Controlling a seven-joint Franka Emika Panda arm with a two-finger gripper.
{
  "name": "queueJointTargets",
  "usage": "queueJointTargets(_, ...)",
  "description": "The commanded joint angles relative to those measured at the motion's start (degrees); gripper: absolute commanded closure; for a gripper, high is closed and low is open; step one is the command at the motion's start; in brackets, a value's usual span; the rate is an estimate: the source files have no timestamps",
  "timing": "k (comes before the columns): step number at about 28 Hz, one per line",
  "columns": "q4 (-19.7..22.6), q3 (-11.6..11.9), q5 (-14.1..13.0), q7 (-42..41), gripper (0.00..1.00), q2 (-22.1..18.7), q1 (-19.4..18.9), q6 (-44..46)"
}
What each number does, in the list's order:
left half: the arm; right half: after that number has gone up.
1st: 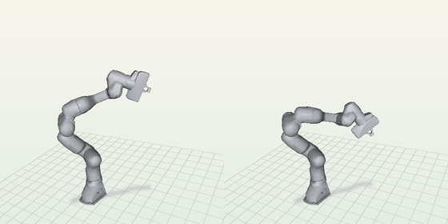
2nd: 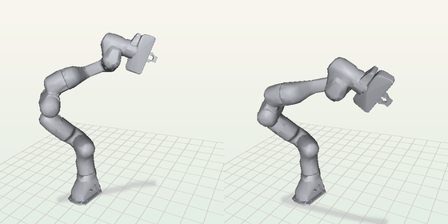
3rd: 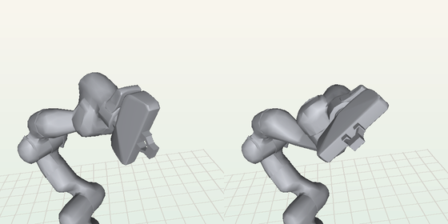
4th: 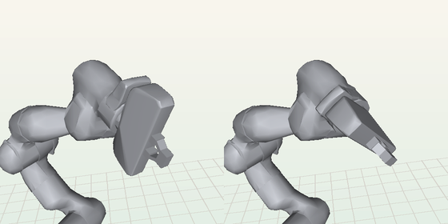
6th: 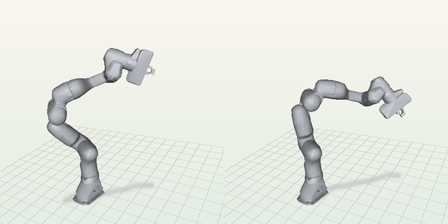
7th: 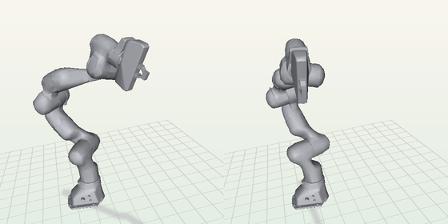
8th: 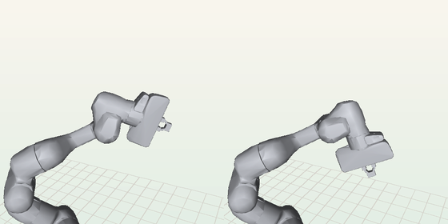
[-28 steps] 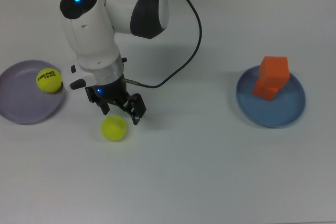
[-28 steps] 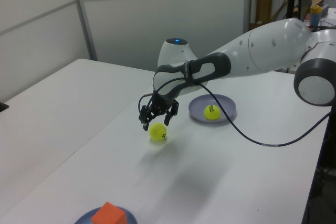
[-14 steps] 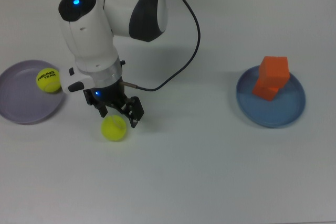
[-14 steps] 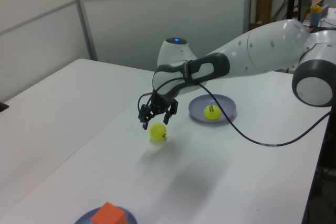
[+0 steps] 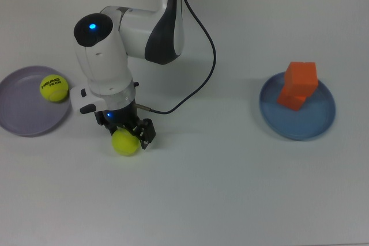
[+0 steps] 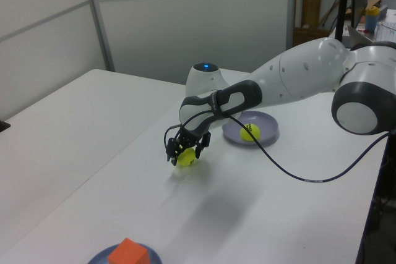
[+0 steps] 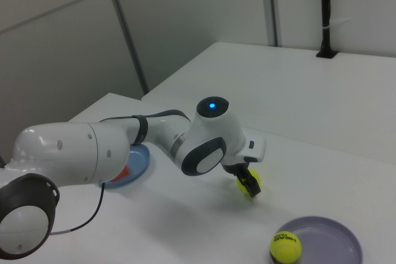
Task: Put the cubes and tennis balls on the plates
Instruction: 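Carry the second tennis ball onto the lavender plate and release it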
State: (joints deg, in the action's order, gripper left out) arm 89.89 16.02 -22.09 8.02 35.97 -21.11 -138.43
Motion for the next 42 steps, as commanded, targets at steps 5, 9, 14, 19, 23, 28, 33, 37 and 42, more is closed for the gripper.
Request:
queueJointTargets(5,-0.8,0.4,-0.1,0.8,1.00,-0.8,0.0,-0.5)
queueJointTargets(9,-0.7,0.9,0.1,0.7,1.00,-3.7,0.1,-0.4)
queueJointTargets(14,-0.1,4.4,0.3,0.7,1.00,-8.8,0.4,0.6)
queueJointTargets(19,-0.4,11.7,-0.1,0.4,1.00,-9.4,0.7,5.2)
queueJointTargets(23,-0.2,13.6,-0.1,-0.5,1.00,-9.3,3.3,6.8)
queueJointTargets(28,2.2,13.6,0.2,-2.8,1.00,-8.1,6.3,6.9)
queueJointTargets(33,3.7,13.6,0.4,-3.6,1.00,-6.8,7.3,6.9)
queueJointTargets(37,4.3,13.6,0.4,-3.5,1.00,-5.6,7.7,6.9)
queueJointTargets(42,4.4,13.6,0.4,-3.8,1.00,-5.2,7.8,6.9)
